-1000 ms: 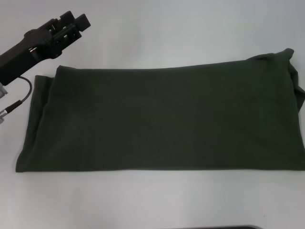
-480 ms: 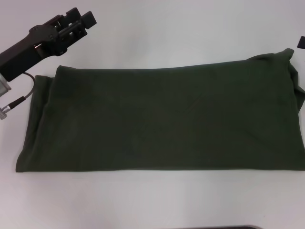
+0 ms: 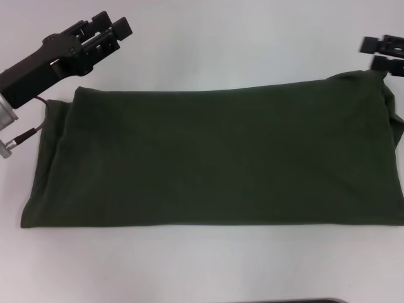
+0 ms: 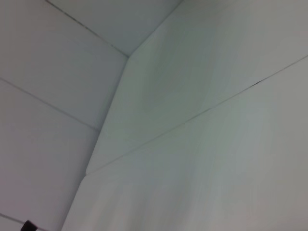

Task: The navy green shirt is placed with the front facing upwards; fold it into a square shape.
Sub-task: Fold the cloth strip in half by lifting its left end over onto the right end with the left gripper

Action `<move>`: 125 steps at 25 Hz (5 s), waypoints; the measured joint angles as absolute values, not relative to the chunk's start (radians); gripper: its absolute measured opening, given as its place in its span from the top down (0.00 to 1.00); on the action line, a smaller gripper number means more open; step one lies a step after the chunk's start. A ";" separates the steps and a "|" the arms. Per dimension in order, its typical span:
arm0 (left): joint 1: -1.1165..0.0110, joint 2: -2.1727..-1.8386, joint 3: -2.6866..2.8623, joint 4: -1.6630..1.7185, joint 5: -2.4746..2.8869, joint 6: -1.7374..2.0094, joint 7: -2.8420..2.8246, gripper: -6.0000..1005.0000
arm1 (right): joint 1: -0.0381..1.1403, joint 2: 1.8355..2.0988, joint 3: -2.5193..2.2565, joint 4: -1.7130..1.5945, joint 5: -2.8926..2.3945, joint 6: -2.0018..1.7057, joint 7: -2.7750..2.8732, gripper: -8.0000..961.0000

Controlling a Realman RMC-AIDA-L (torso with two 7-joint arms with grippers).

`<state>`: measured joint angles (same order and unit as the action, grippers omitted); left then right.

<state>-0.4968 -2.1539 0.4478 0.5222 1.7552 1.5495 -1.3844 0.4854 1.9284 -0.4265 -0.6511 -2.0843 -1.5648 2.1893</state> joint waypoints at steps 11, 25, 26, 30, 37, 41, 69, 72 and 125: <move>-0.498 -2.158 0.466 0.522 1.755 1.542 -1.382 0.39 | 0.505 1.954 -0.481 -0.594 -2.091 -1.384 2.172 0.26; -0.494 -2.158 0.468 0.518 1.755 1.538 -1.368 0.38 | 0.503 1.967 -0.518 -0.529 -2.102 -1.195 2.119 0.86; -0.494 -2.158 0.468 0.518 1.755 1.538 -1.368 0.38 | 0.502 1.970 -0.518 -0.529 -2.102 -1.185 2.116 0.88; -0.494 -2.158 0.468 0.518 1.754 1.537 -1.367 0.38 | 0.501 1.979 -0.520 -0.529 -2.102 -1.151 2.106 0.95; -0.495 -2.158 0.468 0.517 1.750 1.537 -1.361 0.38 | 0.510 1.985 -0.529 -0.504 -2.103 -1.114 2.091 0.95; -0.495 -2.158 0.468 0.517 1.747 1.537 -1.360 0.38 | 0.509 1.990 -0.529 -0.503 -2.103 -1.107 2.088 0.95; -0.462 -2.107 0.483 0.561 1.795 1.523 -1.541 0.38 | 0.455 1.979 -0.440 -0.580 -1.923 -1.363 1.926 0.86; -0.445 -2.097 0.486 0.602 1.828 1.525 -1.594 0.38 | 0.459 1.975 -0.445 -0.599 -1.924 -1.407 1.926 0.81; -0.574 -2.008 0.549 0.708 2.436 1.294 -2.036 0.12 | 0.449 1.954 -0.411 -0.620 -1.924 -1.476 1.996 0.21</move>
